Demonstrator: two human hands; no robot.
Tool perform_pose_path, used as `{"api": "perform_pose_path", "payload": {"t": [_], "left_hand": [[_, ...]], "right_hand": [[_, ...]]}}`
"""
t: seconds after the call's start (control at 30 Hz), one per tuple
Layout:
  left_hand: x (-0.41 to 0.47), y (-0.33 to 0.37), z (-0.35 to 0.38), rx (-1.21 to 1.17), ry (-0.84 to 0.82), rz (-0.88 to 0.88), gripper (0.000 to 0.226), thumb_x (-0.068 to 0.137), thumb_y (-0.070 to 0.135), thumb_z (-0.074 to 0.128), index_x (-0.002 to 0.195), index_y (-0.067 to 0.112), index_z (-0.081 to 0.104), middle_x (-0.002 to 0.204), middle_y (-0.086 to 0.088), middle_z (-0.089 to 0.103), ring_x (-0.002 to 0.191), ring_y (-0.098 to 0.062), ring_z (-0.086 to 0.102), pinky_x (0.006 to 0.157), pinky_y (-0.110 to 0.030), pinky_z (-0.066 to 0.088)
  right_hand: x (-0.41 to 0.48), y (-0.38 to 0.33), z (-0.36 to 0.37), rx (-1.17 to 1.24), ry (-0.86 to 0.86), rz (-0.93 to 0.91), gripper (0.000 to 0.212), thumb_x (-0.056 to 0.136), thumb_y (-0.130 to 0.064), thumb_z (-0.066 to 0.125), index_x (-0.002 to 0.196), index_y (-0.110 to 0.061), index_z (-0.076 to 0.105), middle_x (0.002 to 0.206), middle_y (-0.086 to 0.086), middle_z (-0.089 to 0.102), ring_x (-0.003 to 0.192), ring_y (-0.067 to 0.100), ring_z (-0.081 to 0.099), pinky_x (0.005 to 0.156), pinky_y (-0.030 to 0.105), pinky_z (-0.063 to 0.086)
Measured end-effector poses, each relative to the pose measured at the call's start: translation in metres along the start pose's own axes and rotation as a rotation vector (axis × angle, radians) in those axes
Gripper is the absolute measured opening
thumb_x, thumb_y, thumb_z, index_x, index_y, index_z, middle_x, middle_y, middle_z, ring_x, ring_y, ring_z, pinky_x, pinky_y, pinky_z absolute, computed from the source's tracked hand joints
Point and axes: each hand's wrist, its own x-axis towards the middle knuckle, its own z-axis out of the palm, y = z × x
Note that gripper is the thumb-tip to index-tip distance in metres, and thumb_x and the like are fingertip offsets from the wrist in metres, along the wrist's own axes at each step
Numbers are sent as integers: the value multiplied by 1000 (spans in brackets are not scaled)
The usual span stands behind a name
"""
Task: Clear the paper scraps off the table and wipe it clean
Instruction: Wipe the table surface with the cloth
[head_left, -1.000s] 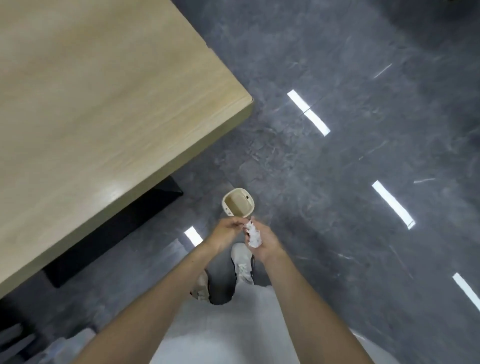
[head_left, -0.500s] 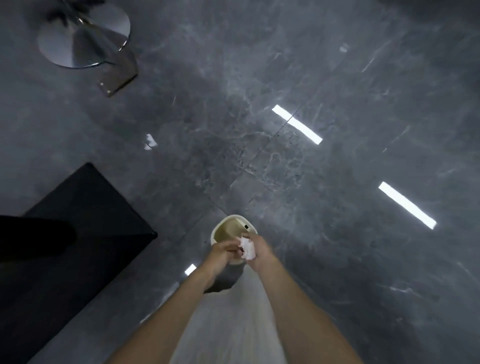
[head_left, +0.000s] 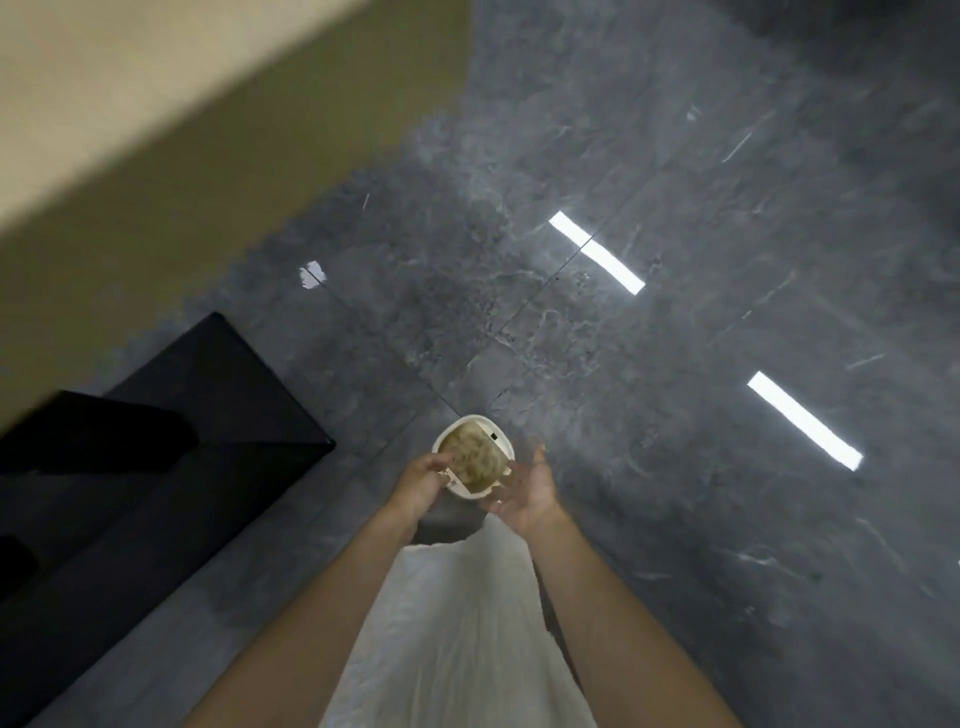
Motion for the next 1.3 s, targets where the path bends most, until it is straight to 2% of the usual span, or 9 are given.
{"api": "perform_pose_path", "payload": {"t": [0.1,0.23,0.3,0.37,0.5,0.63,0.77,1.0,1.3], "left_hand": [[-57,20,-12,-69,5,-52,27,90,-9,47,103,12,58,85,-4,64,54,-4,57,42,-12,38],[-149,53,-27,-111,-2,-52,27,93,-5,47,85,19,55,80,2,57,67,-9,49,58,-23,34],[-195,65,-30,-116,-1,-58,25,92,-4,48,90,19,57,80,3,56,70,-9,50,62,-24,37],[-239,83,-37,-110,7,-49,23,92,-3,48,102,17,56,81,2,56,70,-9,51,62,-24,37],[-324,124,-51,-123,29,-10,22,92,-2,48,96,17,58,84,-4,58,65,-8,54,56,-22,38],[-388,165,-62,-228,44,62,17,91,-5,54,98,10,58,86,-14,59,57,-8,58,36,-10,38],[-422,173,-85,-347,78,114,21,91,-8,52,108,5,54,82,-9,58,63,-11,58,43,-8,44],[-463,81,-165,-447,257,67,29,91,2,57,120,1,58,107,-11,60,94,-17,56,62,-14,42],[-554,-124,-245,-1004,638,-57,26,92,8,53,117,14,56,106,-7,64,95,-18,60,73,-29,42]], "right_hand": [[-64,-4,-1,-22,-41,11,61,94,-65,19,80,-15,52,48,3,56,45,15,55,55,33,32],[-156,-15,8,-30,-54,1,65,95,-63,17,127,-16,49,102,10,58,125,28,48,74,34,35],[-216,-24,18,-15,-105,0,64,97,-59,16,135,-16,44,132,16,51,137,30,35,97,42,34],[-273,-33,31,-28,-139,-31,66,97,-57,17,142,-13,37,145,18,41,137,29,36,103,42,30],[-355,-39,48,-150,-164,-59,62,98,-54,23,141,-12,38,146,17,41,135,28,39,84,37,39],[-413,-39,64,-334,-190,-71,56,99,-49,31,139,-11,41,145,20,40,135,30,39,98,39,36],[-443,-24,89,-526,-215,-68,54,99,-46,35,138,-9,41,145,21,40,135,31,38,108,43,31],[-456,59,138,-1002,-226,-33,45,102,-31,35,138,-6,41,143,22,41,133,33,39,107,42,34],[-509,266,172,-1531,-463,82,43,101,-30,40,137,-6,43,139,22,46,129,32,45,106,42,39]]}}
